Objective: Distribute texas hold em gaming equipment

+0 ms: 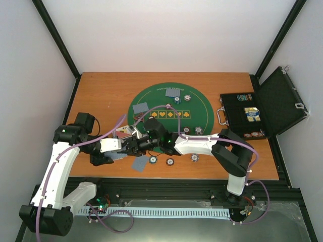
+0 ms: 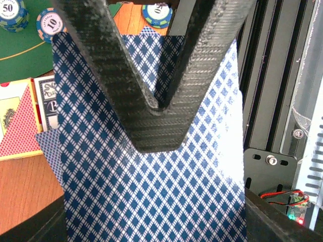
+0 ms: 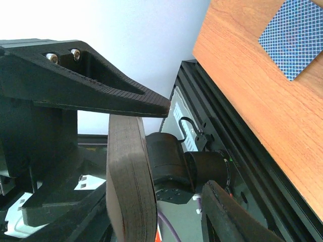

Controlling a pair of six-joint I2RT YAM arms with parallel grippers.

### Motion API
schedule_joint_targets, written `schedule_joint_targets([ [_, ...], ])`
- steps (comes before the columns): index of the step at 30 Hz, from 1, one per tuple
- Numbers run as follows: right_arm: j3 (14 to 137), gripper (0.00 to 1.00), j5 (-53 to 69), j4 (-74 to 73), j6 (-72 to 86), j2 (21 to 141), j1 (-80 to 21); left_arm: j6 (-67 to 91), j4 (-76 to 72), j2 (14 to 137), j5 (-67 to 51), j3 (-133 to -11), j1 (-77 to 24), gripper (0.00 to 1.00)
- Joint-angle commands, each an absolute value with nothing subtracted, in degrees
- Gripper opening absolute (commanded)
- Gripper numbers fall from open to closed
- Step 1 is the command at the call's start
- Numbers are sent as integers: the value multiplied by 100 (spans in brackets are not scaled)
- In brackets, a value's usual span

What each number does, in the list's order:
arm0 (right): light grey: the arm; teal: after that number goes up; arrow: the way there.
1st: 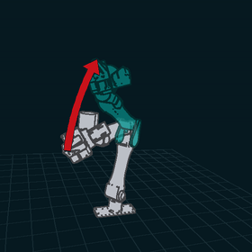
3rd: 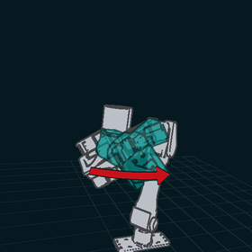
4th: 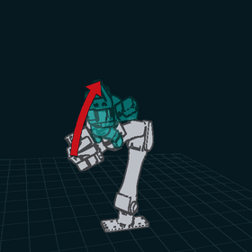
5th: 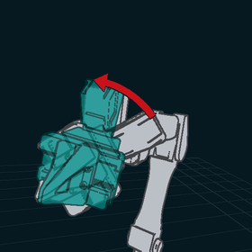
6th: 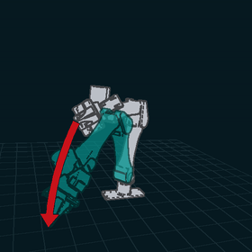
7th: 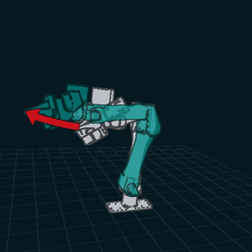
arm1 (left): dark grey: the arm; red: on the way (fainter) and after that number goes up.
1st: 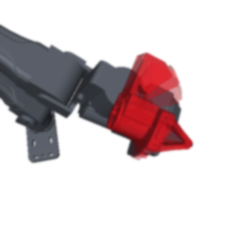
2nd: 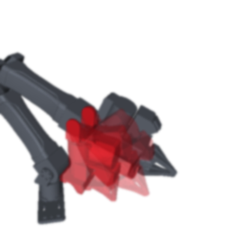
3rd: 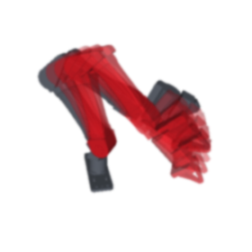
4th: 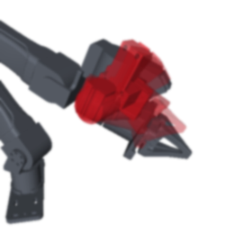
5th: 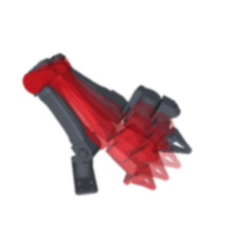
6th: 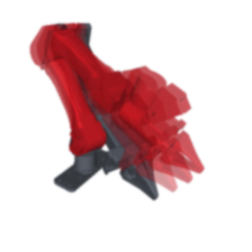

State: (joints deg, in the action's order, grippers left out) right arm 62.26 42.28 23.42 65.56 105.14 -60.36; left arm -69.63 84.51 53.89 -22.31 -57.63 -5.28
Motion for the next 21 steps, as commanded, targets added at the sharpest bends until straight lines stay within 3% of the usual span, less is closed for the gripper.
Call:
schedule_joint_targets([
  [1,6091,42,3941,1809,6319,10370,-5968,-6903,8508,5370,-2460,-6030,-546,1],
  [14,6011,18,3844,1434,6172,9863,-5746,-6874,8447,5336,-2354,-5946,-550,1],
  [18,6007,15,3854,1385,6175,9786,-5711,-6864,8438,5337,-2356,-5930,-545,1],
  [21,5994,3,3841,1349,6165,9744,-5691,-6864,8429,5311,-2323,-5909,-547,1],
])
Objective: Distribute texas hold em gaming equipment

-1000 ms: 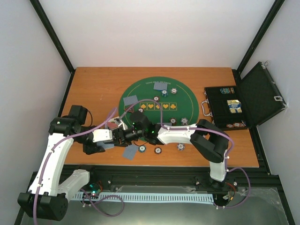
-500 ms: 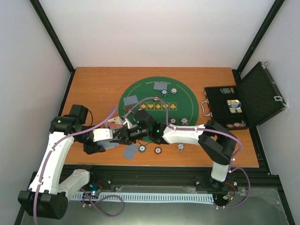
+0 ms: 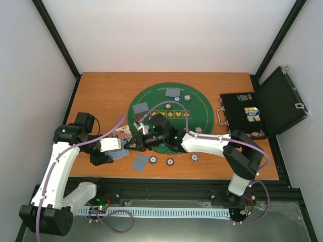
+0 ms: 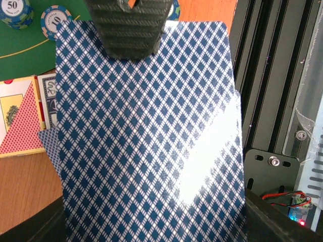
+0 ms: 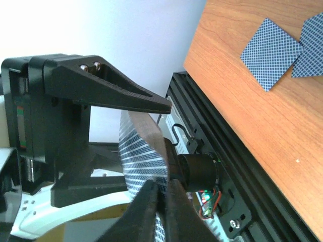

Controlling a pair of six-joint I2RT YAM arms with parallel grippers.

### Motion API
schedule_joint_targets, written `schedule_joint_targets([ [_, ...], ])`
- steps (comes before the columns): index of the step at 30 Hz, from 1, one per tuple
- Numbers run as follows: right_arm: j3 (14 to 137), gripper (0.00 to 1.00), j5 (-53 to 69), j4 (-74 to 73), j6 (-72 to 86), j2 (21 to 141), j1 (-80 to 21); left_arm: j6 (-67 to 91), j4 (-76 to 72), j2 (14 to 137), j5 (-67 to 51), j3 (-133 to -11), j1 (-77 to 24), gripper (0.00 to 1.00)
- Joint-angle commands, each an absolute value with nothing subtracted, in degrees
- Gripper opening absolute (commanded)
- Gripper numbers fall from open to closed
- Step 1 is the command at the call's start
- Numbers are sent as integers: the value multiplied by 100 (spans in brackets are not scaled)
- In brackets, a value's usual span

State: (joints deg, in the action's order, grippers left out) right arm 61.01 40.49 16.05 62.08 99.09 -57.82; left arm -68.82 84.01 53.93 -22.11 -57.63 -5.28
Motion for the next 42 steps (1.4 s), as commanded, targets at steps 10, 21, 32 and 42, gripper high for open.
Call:
schedule_joint_targets([
  [10,5955,3,3874,1306,6184,9485,-5614,-6882,8387,5257,-2230,-5810,-552,1],
  [21,5513,3,4216,1391,6211,8887,-4866,-6856,8356,5280,-2180,-5789,-545,1],
  [32,6740,3,4776,331,5172,10327,-3427,-6779,8354,5329,-2210,-5862,-546,1],
  [42,10071,3,4794,-1032,4630,13190,-3069,-6772,8387,5385,-2245,-5895,-545,1],
])
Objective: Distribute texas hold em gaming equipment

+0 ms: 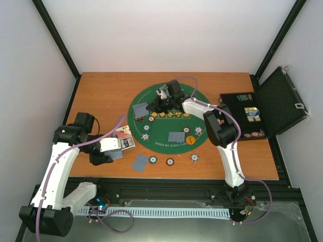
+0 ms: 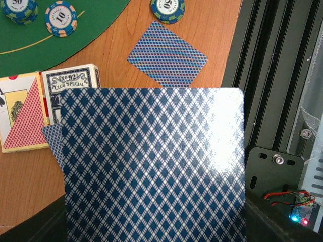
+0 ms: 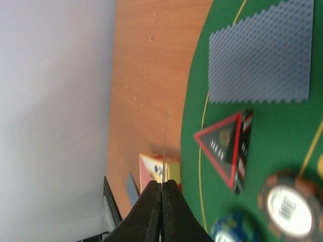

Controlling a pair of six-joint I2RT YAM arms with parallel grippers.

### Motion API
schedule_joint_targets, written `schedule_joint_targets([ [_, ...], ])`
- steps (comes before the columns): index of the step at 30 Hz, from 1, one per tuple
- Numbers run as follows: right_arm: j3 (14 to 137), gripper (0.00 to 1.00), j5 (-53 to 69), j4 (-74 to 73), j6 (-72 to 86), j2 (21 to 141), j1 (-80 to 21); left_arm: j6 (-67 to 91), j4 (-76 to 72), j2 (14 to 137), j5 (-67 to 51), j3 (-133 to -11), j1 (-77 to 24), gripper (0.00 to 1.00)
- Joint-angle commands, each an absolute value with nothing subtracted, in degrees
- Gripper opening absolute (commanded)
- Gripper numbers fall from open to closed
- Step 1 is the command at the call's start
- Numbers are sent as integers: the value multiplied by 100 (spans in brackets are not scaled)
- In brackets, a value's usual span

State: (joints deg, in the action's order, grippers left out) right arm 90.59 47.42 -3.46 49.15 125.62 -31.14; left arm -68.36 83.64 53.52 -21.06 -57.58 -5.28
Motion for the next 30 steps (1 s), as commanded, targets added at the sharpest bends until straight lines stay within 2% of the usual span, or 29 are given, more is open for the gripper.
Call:
schedule_joint_targets([
  [1,10403,3,4763,-1154,4634,13411,-3059,-6769,8380,5388,-2249,-5893,-545,1],
  [11,13204,3,4423,-2520,4426,15229,-3059,-6759,8371,5466,-2304,-5881,-546,1],
  [14,13402,4,4223,-2737,4291,15340,-3057,-6759,8369,5470,-2322,-5876,-548,1],
  [17,13380,8,4022,-2866,4158,15275,-3059,-6742,8375,5476,-2333,-5871,-548,1],
  [19,13386,14,3968,-2928,4082,15211,-3050,-6727,8385,5486,-2338,-5865,-545,1],
  [23,13461,39,3867,-3238,3824,14962,-3017,-6678,8395,5479,-2333,-5830,-545,1],
  [25,13406,46,3749,-3482,3662,14728,-2998,-6663,8409,5442,-2329,-5827,-548,1],
  [27,12960,55,3701,-3473,3564,14279,-2997,-6650,8395,5401,-2338,-5825,-551,1],
  [30,11710,62,3798,-2840,3666,13383,-3035,-6571,8418,5414,-2380,-5907,-548,1],
])
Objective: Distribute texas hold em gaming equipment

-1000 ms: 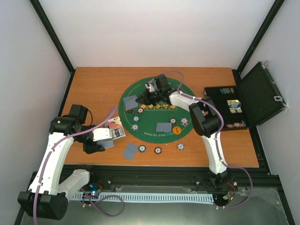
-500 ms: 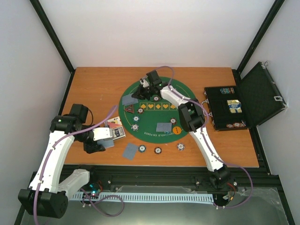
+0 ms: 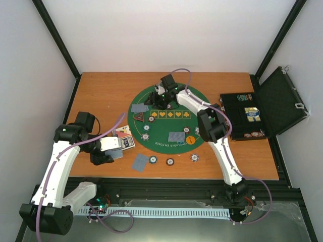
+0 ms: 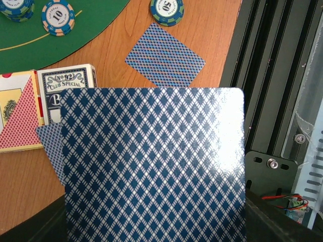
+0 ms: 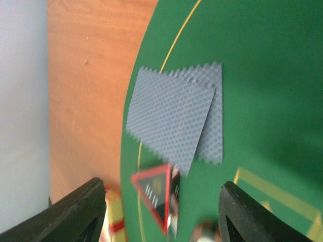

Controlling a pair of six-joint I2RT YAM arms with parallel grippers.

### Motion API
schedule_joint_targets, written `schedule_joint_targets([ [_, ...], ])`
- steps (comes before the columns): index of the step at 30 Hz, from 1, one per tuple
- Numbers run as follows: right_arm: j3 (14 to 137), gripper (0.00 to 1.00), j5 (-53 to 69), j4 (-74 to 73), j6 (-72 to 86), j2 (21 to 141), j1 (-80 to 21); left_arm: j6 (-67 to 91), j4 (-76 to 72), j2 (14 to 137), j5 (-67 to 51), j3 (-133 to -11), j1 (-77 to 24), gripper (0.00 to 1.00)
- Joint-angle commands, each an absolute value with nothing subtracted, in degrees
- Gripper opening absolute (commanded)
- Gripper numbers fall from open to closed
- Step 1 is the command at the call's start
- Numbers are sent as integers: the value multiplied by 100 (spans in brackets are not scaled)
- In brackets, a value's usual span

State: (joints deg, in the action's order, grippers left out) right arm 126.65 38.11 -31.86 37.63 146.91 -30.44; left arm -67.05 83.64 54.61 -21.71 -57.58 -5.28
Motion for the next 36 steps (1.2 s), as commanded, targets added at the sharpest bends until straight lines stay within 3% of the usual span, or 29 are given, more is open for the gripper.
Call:
schedule_joint_targets([
  [1,11318,63,3817,-2627,3710,13059,-3067,-6552,8443,5442,-2415,-5945,-545,1],
  [12,6907,75,3828,-110,4916,9762,-4148,-6409,8494,5489,-2515,-6118,-546,1],
  [18,5599,78,3559,1000,5678,8889,-5179,-6384,8481,5504,-2547,-6130,-545,1],
  [25,5196,79,3349,1998,6229,8892,-5983,-6416,8504,5486,-2445,-6135,-545,1],
  [36,5991,78,3685,2625,6510,9912,-6331,-6451,8573,5463,-2465,-6214,-552,1],
])
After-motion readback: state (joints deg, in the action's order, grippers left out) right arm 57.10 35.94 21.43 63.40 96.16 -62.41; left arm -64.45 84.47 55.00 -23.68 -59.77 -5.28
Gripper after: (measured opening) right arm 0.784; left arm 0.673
